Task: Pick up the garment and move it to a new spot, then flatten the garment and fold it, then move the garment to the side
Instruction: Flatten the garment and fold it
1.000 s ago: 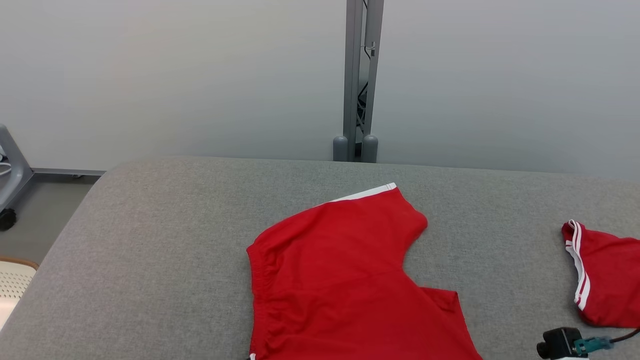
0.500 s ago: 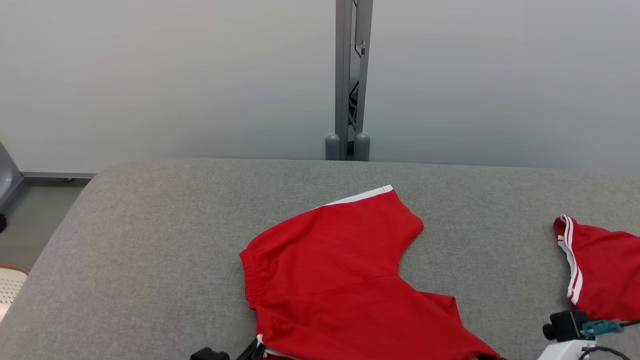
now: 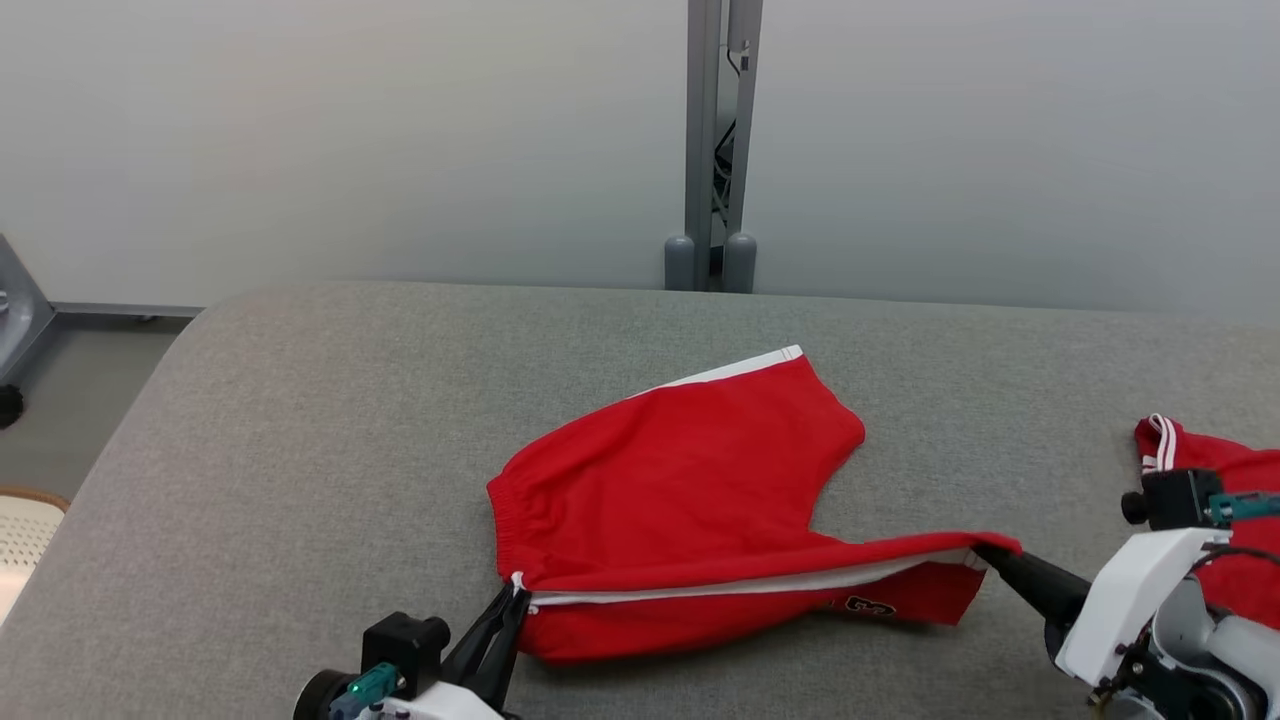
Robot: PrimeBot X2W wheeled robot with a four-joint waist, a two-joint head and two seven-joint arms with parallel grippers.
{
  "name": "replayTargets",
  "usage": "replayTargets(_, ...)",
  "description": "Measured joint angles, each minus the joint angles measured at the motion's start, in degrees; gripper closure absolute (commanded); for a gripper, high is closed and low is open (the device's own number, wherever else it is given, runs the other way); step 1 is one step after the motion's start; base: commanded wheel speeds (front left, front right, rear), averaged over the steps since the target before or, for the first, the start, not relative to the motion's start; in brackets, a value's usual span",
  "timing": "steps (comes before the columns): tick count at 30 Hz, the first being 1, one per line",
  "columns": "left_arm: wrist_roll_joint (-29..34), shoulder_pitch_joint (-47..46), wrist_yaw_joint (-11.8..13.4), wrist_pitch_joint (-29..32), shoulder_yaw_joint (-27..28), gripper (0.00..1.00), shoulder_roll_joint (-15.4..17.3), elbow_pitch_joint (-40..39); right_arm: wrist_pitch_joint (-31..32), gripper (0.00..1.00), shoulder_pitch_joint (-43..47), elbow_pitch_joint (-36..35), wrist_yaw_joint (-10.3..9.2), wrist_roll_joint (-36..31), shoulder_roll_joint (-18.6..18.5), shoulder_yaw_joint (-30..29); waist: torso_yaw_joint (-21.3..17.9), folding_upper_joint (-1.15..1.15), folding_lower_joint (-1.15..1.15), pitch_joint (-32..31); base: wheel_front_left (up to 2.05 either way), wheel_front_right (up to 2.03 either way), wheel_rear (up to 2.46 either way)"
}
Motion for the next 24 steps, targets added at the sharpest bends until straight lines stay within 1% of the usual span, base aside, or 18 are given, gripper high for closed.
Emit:
replayTargets(3, -0.01, -1.50, 0.12, 0.00, -0.14, 1.00, -0.36, 0.35, 0.91, 1.00, -2.10, 0.41, 0.00, 0.22, 0.10, -0.71, 0.80, 0.00, 0.00, 0.93, 0.00, 0.00, 0.00)
replayTargets(7, -0.42, -3.61, 0.38, 0.00, -0.13, 1.00, -1.00, 0.52, 1.82, 1.00, -5.74, 2.35, 0.00, -1.40, 0.31, -0.98, 1.92, 0.00, 0.00, 2.29, 0.00, 0.00, 0.00)
replayTargets(12, -1.09, -6.78, 1.43, 0.01, -0.30, 1.00, -1.58, 1.75, 3.08, 1.00, -10.28, 4.75, 0.00, -3.24, 1.04, -1.16, 3.31, 0.00, 0.00, 4.24, 0.00, 0.00, 0.00)
replayTargets(16, -2.60, -11.27, 2.43, 0.00, -0.74, 1.00, -1.96, 3.25, 3.90, 1.00, -14.63, 7.25, 0.00, -5.22, 1.65, -1.16, 4.43, 0.00, 0.00, 6.53, 0.00, 0.00, 0.00)
replayTargets(18, -4.23, -13.06, 3.05, 0.00, -1.24, 1.00, -1.94, 4.21, 4.36, 1.00, -16.93, 8.55, 0.00, -6.38, 2.08, -0.98, 5.01, 0.00, 0.00, 7.75, 0.00, 0.00, 0.00)
replayTargets(24, -9.95, -18.73, 5.61, 0.00, -5.43, 1.00, -2.00, 5.98, 5.35, 1.00, -23.61, 12.49, 0.00, -9.04, 3.10, -0.35, 6.81, 0.00, 0.00, 11.43, 0.00, 0.00, 0.00)
